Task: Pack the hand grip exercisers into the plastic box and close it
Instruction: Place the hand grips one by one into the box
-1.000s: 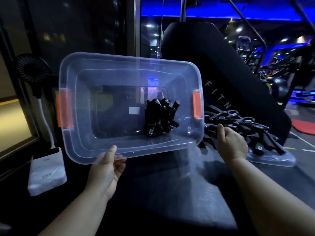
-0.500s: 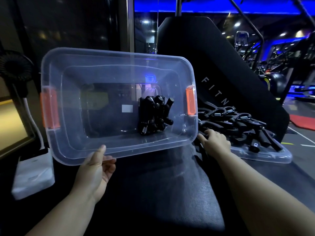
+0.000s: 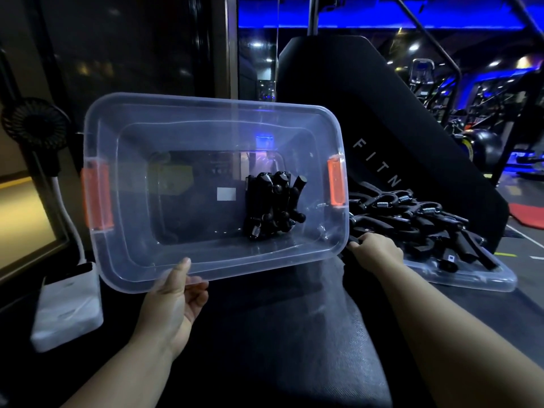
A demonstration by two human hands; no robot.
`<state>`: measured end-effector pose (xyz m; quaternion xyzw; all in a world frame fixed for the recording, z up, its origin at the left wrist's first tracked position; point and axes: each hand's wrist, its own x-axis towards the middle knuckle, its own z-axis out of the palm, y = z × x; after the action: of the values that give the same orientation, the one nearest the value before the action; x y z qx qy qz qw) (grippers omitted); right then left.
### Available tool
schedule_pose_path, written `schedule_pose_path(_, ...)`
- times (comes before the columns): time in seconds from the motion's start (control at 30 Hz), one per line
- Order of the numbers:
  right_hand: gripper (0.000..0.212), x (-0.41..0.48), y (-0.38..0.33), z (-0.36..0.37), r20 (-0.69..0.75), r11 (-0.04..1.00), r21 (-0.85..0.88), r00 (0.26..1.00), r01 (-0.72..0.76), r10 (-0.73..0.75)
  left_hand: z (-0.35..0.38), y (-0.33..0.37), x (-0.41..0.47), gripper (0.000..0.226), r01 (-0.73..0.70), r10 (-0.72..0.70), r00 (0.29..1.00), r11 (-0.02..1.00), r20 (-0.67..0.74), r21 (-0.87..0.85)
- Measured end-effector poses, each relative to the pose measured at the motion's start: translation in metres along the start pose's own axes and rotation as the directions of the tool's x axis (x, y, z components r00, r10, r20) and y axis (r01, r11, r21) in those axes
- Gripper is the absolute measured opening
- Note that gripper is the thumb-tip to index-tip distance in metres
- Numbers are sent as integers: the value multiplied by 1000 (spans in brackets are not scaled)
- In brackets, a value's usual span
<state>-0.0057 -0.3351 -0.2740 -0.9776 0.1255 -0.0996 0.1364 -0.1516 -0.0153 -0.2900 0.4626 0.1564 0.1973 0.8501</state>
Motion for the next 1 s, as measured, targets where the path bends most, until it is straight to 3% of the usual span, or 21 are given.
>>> schedule_pose_path(0.17,25,-13,11,-7,-18,998,-55,1000,17,-18,-1,1,1,18,14,-14,1000,1000,7,14)
schedule_pose_path(0.47,21,-36,28,-25,43,998,57,998,36,-39,0,3,-2,19,14,-14,1000,1000,11,18)
schedule_pose_path(0.7,37,-54,48,-38,71,989,144,997,21,-31,-1,3,-4,19,23,-23,1000,1000,21,22)
schedule_pose_path(1.0,14,-76,71,-45,184,963,271,981,15,-67,-1,3,-5,19,21,-21,999,1000,27,22)
